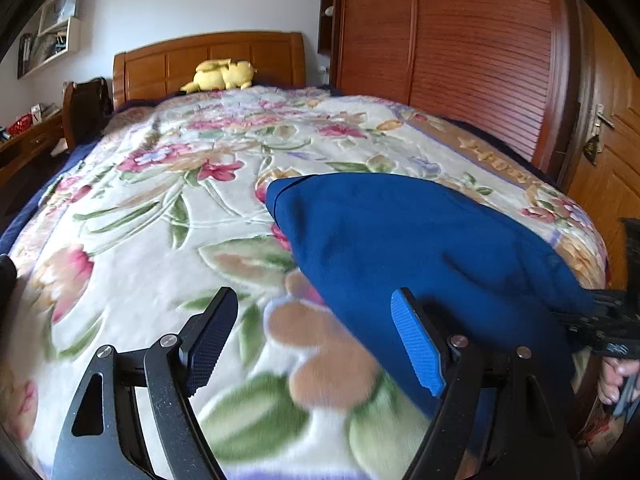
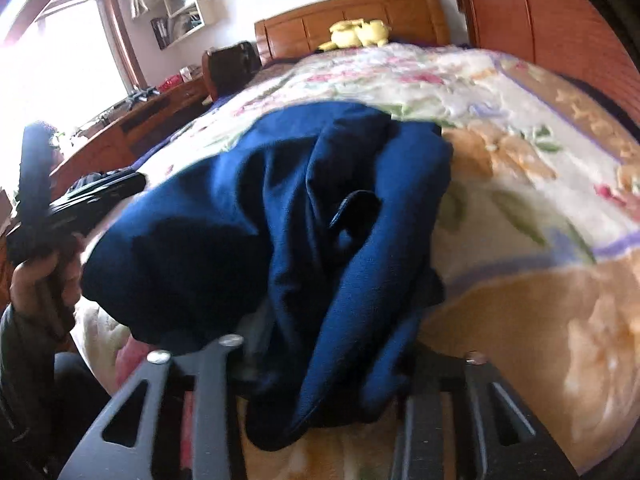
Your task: Fold large clothes
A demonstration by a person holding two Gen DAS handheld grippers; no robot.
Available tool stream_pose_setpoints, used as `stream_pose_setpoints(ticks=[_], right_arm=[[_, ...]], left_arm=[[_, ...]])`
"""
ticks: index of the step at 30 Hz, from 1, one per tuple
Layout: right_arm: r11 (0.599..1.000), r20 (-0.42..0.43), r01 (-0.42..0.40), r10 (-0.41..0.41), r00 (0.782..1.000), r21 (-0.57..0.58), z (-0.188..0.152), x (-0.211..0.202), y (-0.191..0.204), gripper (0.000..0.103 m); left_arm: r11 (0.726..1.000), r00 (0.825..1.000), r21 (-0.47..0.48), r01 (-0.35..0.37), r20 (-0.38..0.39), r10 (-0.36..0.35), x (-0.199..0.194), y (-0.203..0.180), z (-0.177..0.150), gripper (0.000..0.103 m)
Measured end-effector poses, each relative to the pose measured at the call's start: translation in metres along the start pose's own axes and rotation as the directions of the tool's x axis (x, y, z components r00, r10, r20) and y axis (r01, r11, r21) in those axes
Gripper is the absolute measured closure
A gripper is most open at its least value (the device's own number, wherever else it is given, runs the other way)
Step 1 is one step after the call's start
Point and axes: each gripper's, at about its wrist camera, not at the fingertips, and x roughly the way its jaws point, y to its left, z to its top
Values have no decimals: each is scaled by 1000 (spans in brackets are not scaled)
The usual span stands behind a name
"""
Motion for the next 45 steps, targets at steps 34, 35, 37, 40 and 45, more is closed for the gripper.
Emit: stream_pose_setpoints(ticks=[34,35,37,40,45], right_arm=[[963,264,262,-239,935,-57,24,-84,-91,85],[958,269,281,-257,928,-53,25,-94,-100,85],[943,279,330,-307,910,-36,26,-114,-123,85],[913,284,407,-391,875,2,25,-147,-159,85],[841,284,532,-536,795,97,7,-206,-221,85]], left_arm=[[980,976,60,190,-122,-182,120,-132,104,100],[975,975,77,207,-103,-199,121,-155,115,100],[965,970,105,240,-75,-233,124,-194,133,100],[943,960,179,281,-43,-278,130,-265,157,100],[895,928,253,367,-39,-370,141,-374,178,100]])
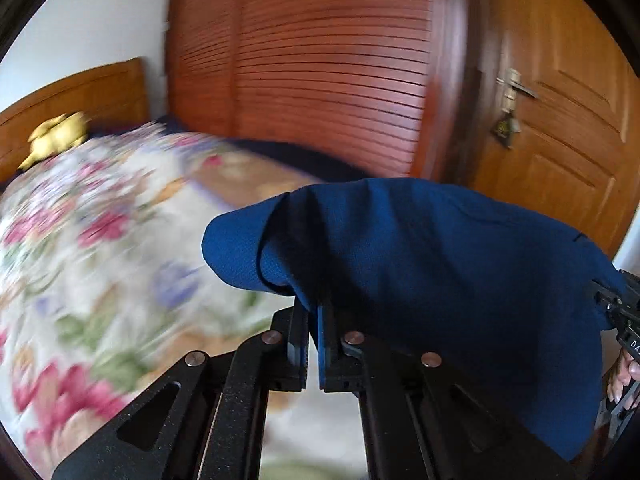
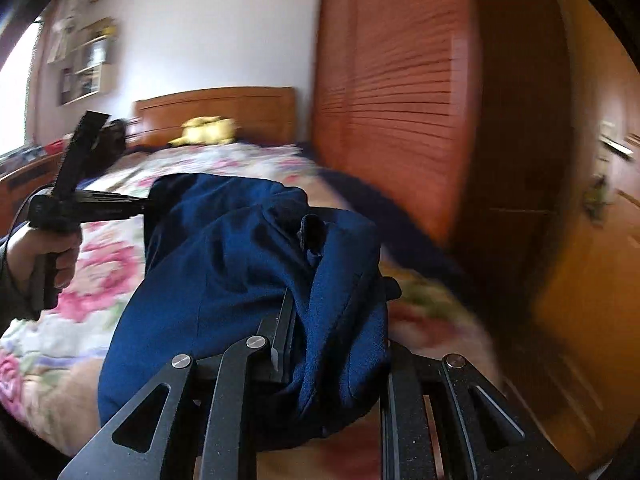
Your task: Fold large clothes
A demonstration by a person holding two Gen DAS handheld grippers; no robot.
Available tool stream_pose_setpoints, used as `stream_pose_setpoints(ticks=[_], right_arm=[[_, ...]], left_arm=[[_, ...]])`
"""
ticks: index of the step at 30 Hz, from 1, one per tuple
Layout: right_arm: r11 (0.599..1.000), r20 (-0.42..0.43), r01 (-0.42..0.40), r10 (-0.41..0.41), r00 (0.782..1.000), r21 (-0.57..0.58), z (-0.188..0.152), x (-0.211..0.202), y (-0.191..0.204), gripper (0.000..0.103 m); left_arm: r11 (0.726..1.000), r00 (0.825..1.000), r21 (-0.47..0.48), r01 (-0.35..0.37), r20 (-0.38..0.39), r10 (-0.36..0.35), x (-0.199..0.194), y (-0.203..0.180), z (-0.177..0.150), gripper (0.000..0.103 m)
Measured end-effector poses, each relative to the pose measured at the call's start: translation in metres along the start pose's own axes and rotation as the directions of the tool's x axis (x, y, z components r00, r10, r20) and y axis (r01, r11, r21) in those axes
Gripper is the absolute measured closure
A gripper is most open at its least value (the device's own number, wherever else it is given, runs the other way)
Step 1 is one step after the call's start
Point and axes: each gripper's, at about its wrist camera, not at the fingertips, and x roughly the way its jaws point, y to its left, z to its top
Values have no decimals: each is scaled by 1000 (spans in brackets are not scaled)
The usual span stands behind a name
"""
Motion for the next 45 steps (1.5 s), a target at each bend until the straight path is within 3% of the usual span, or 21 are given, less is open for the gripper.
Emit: stream_pose_setpoints(ticks=[5,10,12,13,14,15,17,20,23,30,35,40,45], right_arm=[[987,-22,139,-138,990,80,-21,-3,-69,85],[972,-141,153,-128,982,177,-53,24,-110,79],[970,-157,166,-138,978,176,-59,28,-114,73],[969,-157,166,-138,978,183,-59,26,-116,61],[965,-157,188,-160,975,185,-58,24,-117,42],[956,-152,237,-211,966,173,-54,24,-116,33],[944,-96,299,-288,953,139,-45,14,-108,17],[938,-70,332,-326,943,103,-30,3,-99,16],[939,-25,334,-333,942,81,-25,-17,-77,16],[982,2,176,-177,984,65,-12,-19,1,14],[998,7,34,-34,999,55,-2,-25,54,12],[992,17,-126,126,992,22,7,-17,138,12],[960,22,-279,279,960,-15,12,-14,211,12]], left_arm=[[998,999,47,42,-17,-41,45,-62,30,100],[996,998,89,-10,-67,16,67,-79,25,99],[996,998,87,5,-66,0,60,-73,13,83],[997,998,81,19,-64,-14,51,-67,4,80],[997,998,75,28,-63,-23,45,-64,-3,73],[996,997,75,36,-68,-31,37,-61,-10,65],[996,997,84,41,-63,-36,22,-54,-21,60],[995,999,95,28,-29,-25,-10,-40,-38,28],[997,1000,79,25,8,-25,-45,-27,-53,21],[998,996,34,-55,74,53,-131,13,-89,18],[988,981,-13,-157,114,157,-178,51,-113,18],[967,961,-62,-247,114,252,-217,94,-145,18],[924,925,-158,-348,103,366,-261,147,-181,18]])
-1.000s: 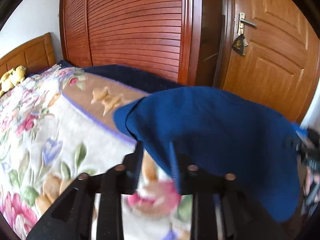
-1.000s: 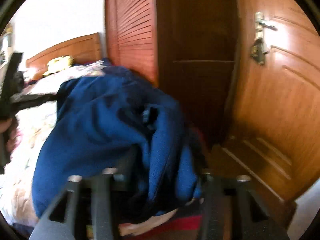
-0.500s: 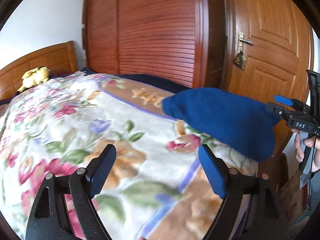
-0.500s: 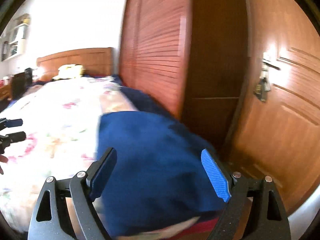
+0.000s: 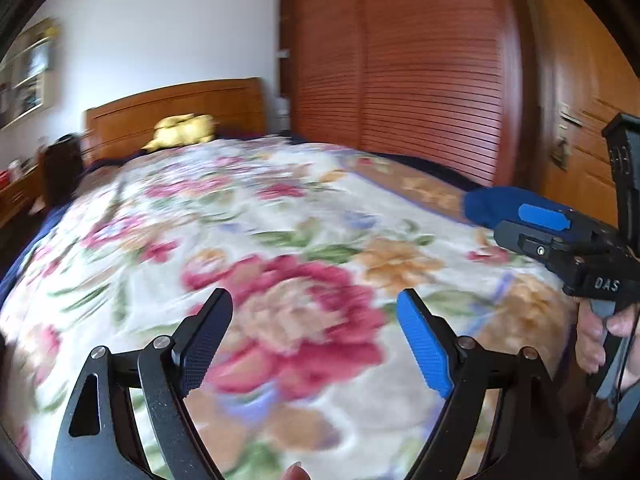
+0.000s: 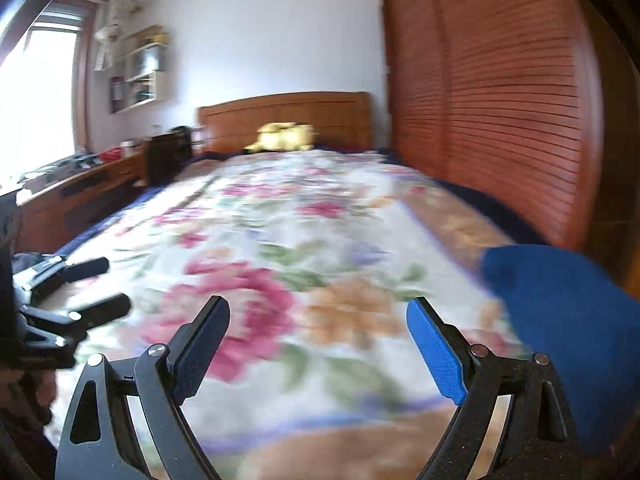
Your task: Fold large clothes
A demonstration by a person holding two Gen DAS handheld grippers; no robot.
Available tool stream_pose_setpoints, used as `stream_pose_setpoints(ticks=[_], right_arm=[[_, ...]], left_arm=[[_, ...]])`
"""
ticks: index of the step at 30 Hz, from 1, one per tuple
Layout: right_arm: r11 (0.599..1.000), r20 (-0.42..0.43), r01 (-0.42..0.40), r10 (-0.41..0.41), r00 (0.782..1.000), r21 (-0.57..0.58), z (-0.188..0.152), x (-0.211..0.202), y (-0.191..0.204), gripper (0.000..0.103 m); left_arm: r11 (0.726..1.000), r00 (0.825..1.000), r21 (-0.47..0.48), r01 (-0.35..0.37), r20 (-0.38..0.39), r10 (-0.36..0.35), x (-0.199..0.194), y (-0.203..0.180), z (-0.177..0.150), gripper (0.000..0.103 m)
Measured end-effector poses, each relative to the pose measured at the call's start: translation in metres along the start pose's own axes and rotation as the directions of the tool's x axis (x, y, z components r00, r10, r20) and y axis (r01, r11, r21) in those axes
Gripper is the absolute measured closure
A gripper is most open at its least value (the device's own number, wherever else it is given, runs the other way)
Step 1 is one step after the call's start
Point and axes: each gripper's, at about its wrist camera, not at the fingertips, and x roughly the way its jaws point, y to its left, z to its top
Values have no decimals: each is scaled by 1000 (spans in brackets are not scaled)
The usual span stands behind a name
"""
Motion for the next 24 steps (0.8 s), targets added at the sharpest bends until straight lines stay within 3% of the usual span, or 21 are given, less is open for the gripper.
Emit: stream_pose_setpoints(ticks=[5,12,17,24], right_arm=[[996,23,-91,91,996,-25,-3,15,58,12],[989,12,-139,139,990,-50,-22,53,102,12],[989,8,-128,129,992,-73,-26,84,114,12],[989,6,-111,112,994,-97,-19,95,122,12]], left_arm=[[983,985,-62,-171,25,173,-25,59,-24,18],[947,955,-126,-294,13,298,-37,111,-56,18],[939,949,-145,-312,7,316,-38,130,-73,18],[934,945,-159,-320,14,326,-38,134,-79,18]])
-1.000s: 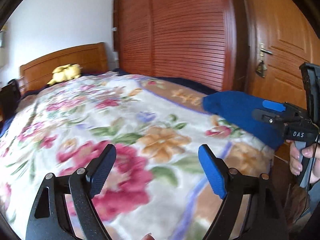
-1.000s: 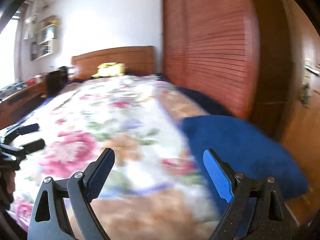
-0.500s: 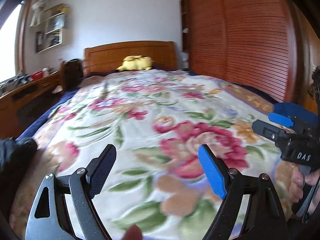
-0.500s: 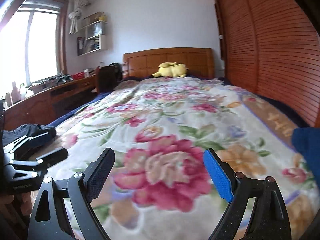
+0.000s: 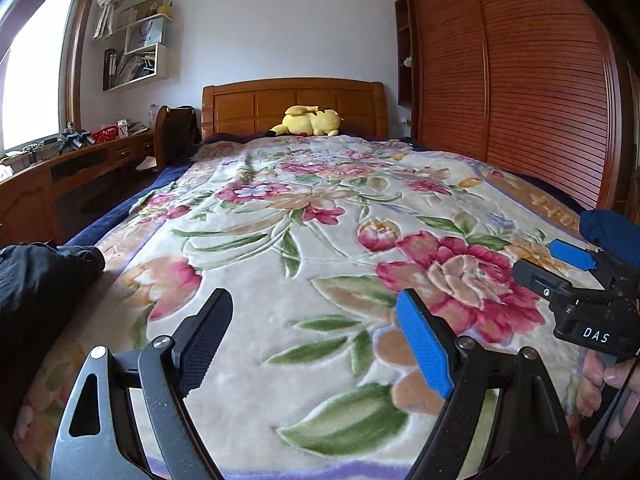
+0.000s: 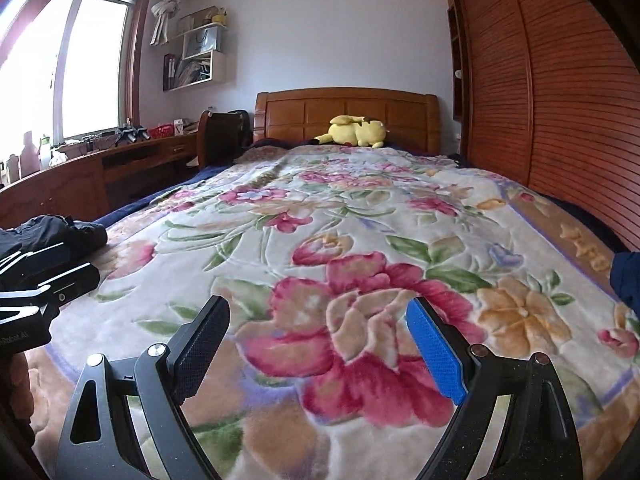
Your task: Fold large clothes
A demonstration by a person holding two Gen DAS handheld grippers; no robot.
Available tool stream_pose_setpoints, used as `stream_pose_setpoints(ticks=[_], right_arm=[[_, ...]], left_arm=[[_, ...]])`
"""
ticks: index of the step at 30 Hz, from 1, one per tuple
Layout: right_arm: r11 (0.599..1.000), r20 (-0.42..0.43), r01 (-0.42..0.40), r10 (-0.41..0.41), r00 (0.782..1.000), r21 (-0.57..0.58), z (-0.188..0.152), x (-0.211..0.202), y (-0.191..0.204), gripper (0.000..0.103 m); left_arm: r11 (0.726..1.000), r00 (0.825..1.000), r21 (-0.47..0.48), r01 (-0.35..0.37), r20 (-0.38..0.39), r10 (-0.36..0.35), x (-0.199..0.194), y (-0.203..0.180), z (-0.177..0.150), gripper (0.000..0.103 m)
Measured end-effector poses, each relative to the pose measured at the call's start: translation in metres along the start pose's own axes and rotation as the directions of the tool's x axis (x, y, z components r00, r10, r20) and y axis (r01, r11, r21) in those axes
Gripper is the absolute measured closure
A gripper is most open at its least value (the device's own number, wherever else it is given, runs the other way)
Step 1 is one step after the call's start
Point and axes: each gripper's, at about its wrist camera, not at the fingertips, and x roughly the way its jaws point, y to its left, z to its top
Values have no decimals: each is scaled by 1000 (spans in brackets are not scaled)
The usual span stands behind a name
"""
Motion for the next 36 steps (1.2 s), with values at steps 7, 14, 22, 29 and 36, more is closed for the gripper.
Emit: stream_pose_setpoints(ticks=[7,14,22,29,36], right_arm=[[1000,7,-5,5,1000,-3,-10,7,1,12],[1000,13,-12,12,1000,5,-13,17,3,12],[1000,21,-7,7,1000,1,-13,22,7,12],[1000,26,-3,3,1000,-4,-12,26,8,12],[1000,28,-4,4,1000,-1,-12,27,7,12]], left_arm=[[1000,1000,19,-11,8,11,-1,-4,-3,18],[999,1000,26,-29,13,29,-1,-4,-4,18],[999,999,18,-34,28,34,-3,-3,-3,18],[999,998,9,-38,40,38,-5,-1,-3,18],[999,997,15,-50,59,49,-8,-2,-3,18]])
